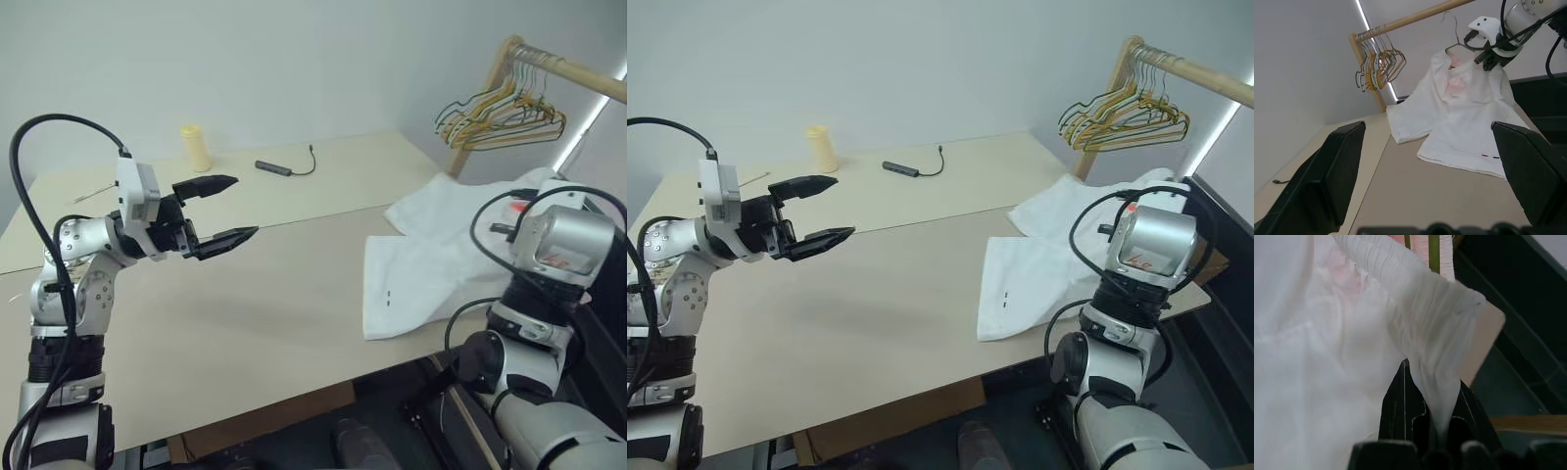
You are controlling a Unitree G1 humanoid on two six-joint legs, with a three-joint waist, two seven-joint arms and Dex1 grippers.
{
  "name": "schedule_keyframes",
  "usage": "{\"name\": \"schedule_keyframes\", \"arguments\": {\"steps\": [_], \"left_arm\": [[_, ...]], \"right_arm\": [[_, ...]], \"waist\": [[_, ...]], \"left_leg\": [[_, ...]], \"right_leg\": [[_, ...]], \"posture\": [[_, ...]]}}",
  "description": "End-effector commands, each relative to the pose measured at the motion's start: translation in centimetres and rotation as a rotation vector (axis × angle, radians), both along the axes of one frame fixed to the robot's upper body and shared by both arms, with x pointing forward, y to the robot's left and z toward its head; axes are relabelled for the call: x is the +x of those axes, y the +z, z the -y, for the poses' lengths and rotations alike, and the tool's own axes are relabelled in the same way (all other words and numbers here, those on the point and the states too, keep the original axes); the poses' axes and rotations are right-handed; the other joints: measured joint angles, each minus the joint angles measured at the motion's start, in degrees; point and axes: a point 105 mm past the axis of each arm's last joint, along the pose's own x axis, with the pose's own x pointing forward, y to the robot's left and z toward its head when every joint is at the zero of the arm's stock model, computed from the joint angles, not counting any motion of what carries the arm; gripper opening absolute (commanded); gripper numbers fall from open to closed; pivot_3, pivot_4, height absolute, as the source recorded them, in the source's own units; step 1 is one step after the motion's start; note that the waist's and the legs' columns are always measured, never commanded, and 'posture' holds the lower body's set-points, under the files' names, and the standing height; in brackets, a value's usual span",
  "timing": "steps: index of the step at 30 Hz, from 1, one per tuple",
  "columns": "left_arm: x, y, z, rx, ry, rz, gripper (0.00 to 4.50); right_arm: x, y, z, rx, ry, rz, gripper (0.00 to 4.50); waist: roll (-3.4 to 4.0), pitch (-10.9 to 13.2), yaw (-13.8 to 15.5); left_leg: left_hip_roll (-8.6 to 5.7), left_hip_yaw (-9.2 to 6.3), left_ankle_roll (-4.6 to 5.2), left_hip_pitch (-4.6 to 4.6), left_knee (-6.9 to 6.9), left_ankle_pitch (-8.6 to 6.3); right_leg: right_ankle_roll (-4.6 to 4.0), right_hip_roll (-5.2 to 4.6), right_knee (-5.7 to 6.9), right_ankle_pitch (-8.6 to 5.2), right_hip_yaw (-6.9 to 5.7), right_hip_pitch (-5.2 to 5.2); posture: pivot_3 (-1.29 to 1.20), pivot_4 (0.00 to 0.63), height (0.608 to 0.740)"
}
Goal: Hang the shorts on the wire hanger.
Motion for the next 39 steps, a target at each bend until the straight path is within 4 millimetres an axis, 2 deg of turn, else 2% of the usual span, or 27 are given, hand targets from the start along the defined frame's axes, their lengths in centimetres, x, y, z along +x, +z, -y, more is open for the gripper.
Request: {"name": "schedule_keyframes", "arguments": {"steps": [1, 6, 10, 19, 25, 29, 33, 39], "left_arm": [[-0.7, 2.0, -0.1, -0.035, -0.006, 0.076, 4.47], [-1.1, 2.7, 0.0, -0.092, -0.018, 0.085, 4.47], [-1.3, 3.3, 0.1, -0.149, -0.024, 0.099, 4.47], [-1.3, 3.1, 0.3, -0.18, -0.019, 0.102, 4.47], [-1.4, 3.1, 0.3, -0.177, -0.011, 0.106, 4.47], [-1.4, 3.1, 0.2, -0.177, -0.011, 0.106, 4.47], [-1.4, 3.0, 0.2, -0.17, -0.009, 0.097, 4.47], [-1.6, 2.8, 0.2, -0.173, -0.022, 0.093, 4.47]], "right_arm": [[-0.3, 4.1, 1.9, -0.059, -0.123, 0.164, 0.0], [-0.2, 6.7, 3.1, -0.064, -0.186, 0.26, 0.0], [0.1, 7.8, 4.1, -0.036, -0.209, 0.303, 0.0], [0.7, 7.8, 6.5, 0.177, -0.254, 0.326, 0.0], [0.8, 8.2, 8.3, 0.218, -0.275, 0.338, 0.0], [1.4, 8.1, 8.8, 0.27, -0.235, 0.343, 0.0], [1.7, 7.5, 9.2, 0.297, -0.235, 0.329, 0.0], [1.7, 5.6, 9.5, 0.344, -0.249, 0.279, 0.0]], "waist": [[0.09, 0.06, -0.31], [0.27, 0.06, -1.52], [0.32, 0.07, -1.73], [0.52, 0.15, -2.27], [0.71, 0.26, -2.92], [0.8, 0.32, -3.02], [0.8, 0.34, -3.33], [0.76, 0.54, -3.71]], "left_leg": [[0.0, 0.0, 0.0, -0.01, 0.0, 0.0], [0.0, -0.01, 0.01, 0.03, -0.01, 0.0], [-0.01, -0.01, 0.01, 0.06, -0.02, 0.0], [-0.04, 0.04, 0.03, 0.11, -0.17, 0.01], [-0.06, 0.09, 0.07, 0.12, -0.22, 0.04], [-0.07, 0.25, 0.09, 0.27, -0.34, 0.04], [-0.06, 0.49, 0.1, 0.36, -0.47, 0.04], [-0.07, 0.89, 0.11, 0.98, -0.66, 0.03]], "right_leg": [[0.0, 0.0, 0.0, 0.0, 0.01, 0.0], [0.0, 0.01, 0.01, 0.0, 0.04, 0.03], [0.01, 0.01, -0.02, 0.0, 0.05, 0.07], [0.01, 0.01, -0.12, 0.0, 0.1, 0.11], [0.02, 0.0, -0.16, -0.01, 0.15, 0.12], [0.04, 0.02, -0.19, -0.03, 0.27, 0.18], [0.1, 0.05, -0.2, -0.07, 0.54, 0.26], [0.55, 0.06, -0.44, -0.34, 0.71, 1.01]], "posture": [[-0.26, 0.0, 0.74], [-0.26, 0.0, 0.74], [-0.26, 0.0, 0.74], [-0.26, 0.0, 0.74], [-0.26, 0.0, 0.74], [-0.26, 0.0, 0.74], [-0.25, 0.0, 0.74], [-0.26, 0.0, 0.74]]}}
